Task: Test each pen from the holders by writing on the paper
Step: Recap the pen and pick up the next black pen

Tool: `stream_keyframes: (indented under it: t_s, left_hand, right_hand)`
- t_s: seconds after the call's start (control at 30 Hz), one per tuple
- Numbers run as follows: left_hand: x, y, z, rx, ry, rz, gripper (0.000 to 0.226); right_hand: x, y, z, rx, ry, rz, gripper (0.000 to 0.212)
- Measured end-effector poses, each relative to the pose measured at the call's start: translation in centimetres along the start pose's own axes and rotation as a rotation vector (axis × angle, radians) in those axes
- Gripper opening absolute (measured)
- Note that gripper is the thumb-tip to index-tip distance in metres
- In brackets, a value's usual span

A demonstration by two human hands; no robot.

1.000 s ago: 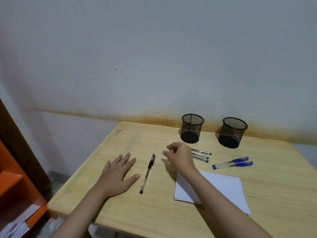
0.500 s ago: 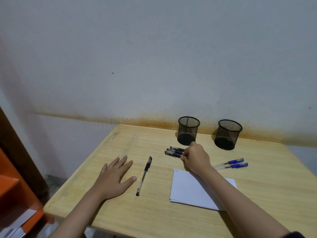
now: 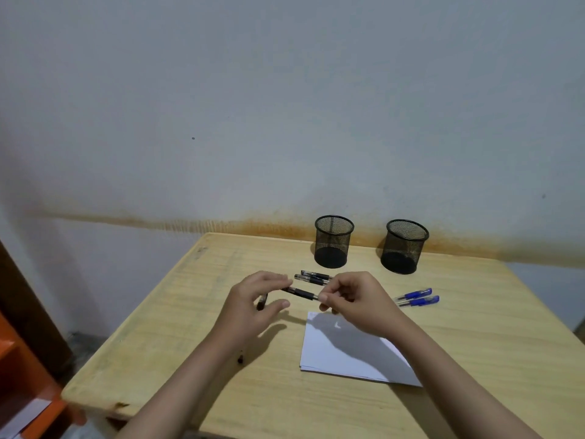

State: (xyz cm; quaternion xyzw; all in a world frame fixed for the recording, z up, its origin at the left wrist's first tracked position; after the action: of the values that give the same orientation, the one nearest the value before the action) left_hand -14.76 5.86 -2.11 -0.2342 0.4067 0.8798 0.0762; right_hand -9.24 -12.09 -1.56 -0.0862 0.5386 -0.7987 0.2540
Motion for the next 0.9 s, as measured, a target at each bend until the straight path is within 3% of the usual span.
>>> stream_keyframes:
  t_s: [0.1,0.2,0.27,0.43,0.73,0.9]
  left_hand:
    - [-0.6,1.1,-0.4,0.042,0.062,-0.02,0.027]
    - [-1.0,1.7,-0.6,0.112,0.065,0.0,0.029]
    - [-1.1,2.4,-0.9,0.112,0.053,-0.02,0.028]
    - [-1.0,3.8,-1.8,0.067,0.027,-0.075,0.023]
    - [-0.5,2.9,-0.6,0.12,-0.033,0.006,0.03]
    - [0.0,2.4,0.3,0.109,-0.068,-0.004,0.018]
  right_hand:
    - [1.2,0.1,1.0,-0.228,-0.059,-0.042,0.011]
    - [2.2,0.3,1.3,-0.764,-0.182,-0.109,0.05]
    - [2.5,0.2,1.2,-0.963,-0.18,-0.086,0.065]
    - [2.4,-0.1,0.6,-0.627,0.141,0.059,0.014]
    - [2.6,-0.9,-0.8,-0.495,0.253,0.137,0.015]
    - [3.0,-1.6,-1.7,-0.398,0.26,0.141,0.017]
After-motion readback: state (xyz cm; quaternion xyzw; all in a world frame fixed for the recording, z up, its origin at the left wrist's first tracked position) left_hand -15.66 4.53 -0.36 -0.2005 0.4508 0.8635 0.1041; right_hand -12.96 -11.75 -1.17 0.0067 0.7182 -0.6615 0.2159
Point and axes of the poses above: each hand's wrist, its own x-axis away from the middle knuckle, its own z-axis out of the back of the hand, y = z × x, the point moved 7 cm from there along -x, towards the middle knuckle, and after that the axes turned 7 degrees about -x, right-handed, at the moved point
